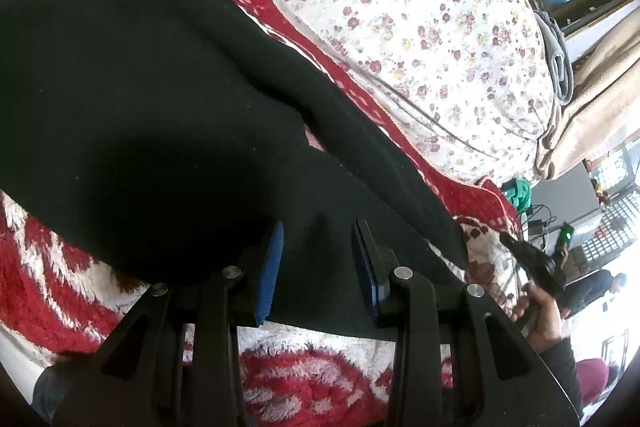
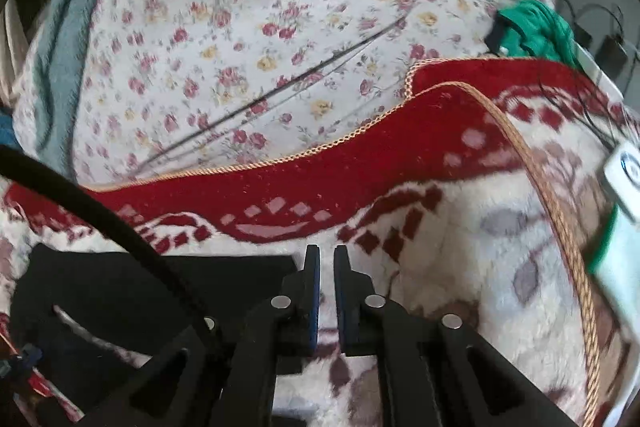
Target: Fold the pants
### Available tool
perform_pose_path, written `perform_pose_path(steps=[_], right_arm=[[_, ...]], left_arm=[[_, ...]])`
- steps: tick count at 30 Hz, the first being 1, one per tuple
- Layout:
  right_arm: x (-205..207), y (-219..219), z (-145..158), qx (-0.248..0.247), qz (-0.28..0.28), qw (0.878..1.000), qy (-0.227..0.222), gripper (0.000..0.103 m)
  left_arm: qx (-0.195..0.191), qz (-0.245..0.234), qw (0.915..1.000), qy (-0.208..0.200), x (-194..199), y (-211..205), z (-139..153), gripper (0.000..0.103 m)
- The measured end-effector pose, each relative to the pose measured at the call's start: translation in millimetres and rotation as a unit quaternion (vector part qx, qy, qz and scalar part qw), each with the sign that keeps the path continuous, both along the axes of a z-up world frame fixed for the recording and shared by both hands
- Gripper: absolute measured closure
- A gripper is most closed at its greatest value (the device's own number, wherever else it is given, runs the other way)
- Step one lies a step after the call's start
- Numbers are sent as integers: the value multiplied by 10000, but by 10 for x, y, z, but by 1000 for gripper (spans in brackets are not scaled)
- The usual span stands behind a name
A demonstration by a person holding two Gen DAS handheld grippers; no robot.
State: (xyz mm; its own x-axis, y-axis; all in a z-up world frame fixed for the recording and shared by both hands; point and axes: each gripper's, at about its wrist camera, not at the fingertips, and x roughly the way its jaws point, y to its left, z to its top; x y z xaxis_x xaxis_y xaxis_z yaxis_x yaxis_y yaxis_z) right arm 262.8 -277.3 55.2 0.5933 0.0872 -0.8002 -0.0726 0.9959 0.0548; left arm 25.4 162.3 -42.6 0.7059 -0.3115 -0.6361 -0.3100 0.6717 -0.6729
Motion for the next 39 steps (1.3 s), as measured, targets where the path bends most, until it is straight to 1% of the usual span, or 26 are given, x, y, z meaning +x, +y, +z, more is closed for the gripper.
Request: perform_pose_path(steps=[1,2,4,6,8,9,10,11,12,13,14,15,16,17,19,22,26,27,30,33,35,37,38,39], right_arm=[[-85,-19,19,72,31,10000,2,93],[-141,-19,9,129,89,9999,57,89],[-208,14,-40,284,266,9989,265,85],[-178,61,-131,369,384,9974,489,78],[-67,76,-259,702,511,9929,817,72],[16,64,-327,925,521,9899,942,72],[109,28,-400,1172,437,9867,1036,71],[156,-22,-460,1386,303,9837,1108,71],[244,-88,-542,1688,92,9779,1233,69],[323,-148,-634,2028,-116,9692,1395,68],[398,-201,-747,2395,-328,9568,1614,68],[462,-227,-843,2611,-496,9466,1824,68],[519,-238,-901,2681,-607,9418,1933,68],[570,-227,-926,2644,-634,9428,1930,68],[624,-194,-933,2625,-517,9452,1871,68],[647,-146,-955,2887,-243,9385,1879,68],[670,-87,-971,2920,11,9382,1859,71],[678,-77,-993,2916,36,9379,1876,73],[700,-33,-1061,2856,82,9385,1941,75],[703,-37,-1113,2906,29,9368,1951,75],[705,-97,-1136,2862,-179,9379,1954,75],[700,-166,-1174,3098,-334,9292,1988,75],[697,-164,-1173,3108,-340,9287,1992,75],[698,-146,-1164,3051,-299,9308,1989,75]], left_arm=[[-3,0,10000,5,-2,-2,-3,70],[-3,2,10000,4,-4,-4,-2,70],[-11,20,10000,-8,-6,-1,-1,70],[-31,47,10000,-17,-16,0,-1,70],[-5,41,10000,-31,-24,-8,8,68],[15,34,10000,-35,-25,-14,11,67],[22,27,10000,-38,-27,-16,11,63],[25,17,10000,-42,-24,-20,11,63],[32,-3,10000,-35,-15,-25,6,63],[29,-16,10000,-27,-10,-26,1,63],[18,-30,10000,-20,-4,-26,-6,63],[0,-40,10000,-23,7,-24,-13,63],[-11,-40,10000,-25,10,-20,-17,63],[-24,-38,10000,-22,11,-19,-23,63],[-50,-38,10000,-25,17,-19,-33,63],[-50,-51,10000,-27,21,-26,-37,63],[-57,-39,10000,-27,20,-35,-37,63],[-57,-42,10000,-28,21,-35,-37,63],[-63,-41,10000,-27,22,-35,-38,63],[-68,-32,10000,-35,26,-47,-39,63],[-68,-36,10000,-30,27,-43,-43,63],[-70,-39,10000,-32,22,-38,-40,63],[-90,3,10000,-21,21,-37,-41,63],[-91,5,10000,-23,21,-39,-41,63]])
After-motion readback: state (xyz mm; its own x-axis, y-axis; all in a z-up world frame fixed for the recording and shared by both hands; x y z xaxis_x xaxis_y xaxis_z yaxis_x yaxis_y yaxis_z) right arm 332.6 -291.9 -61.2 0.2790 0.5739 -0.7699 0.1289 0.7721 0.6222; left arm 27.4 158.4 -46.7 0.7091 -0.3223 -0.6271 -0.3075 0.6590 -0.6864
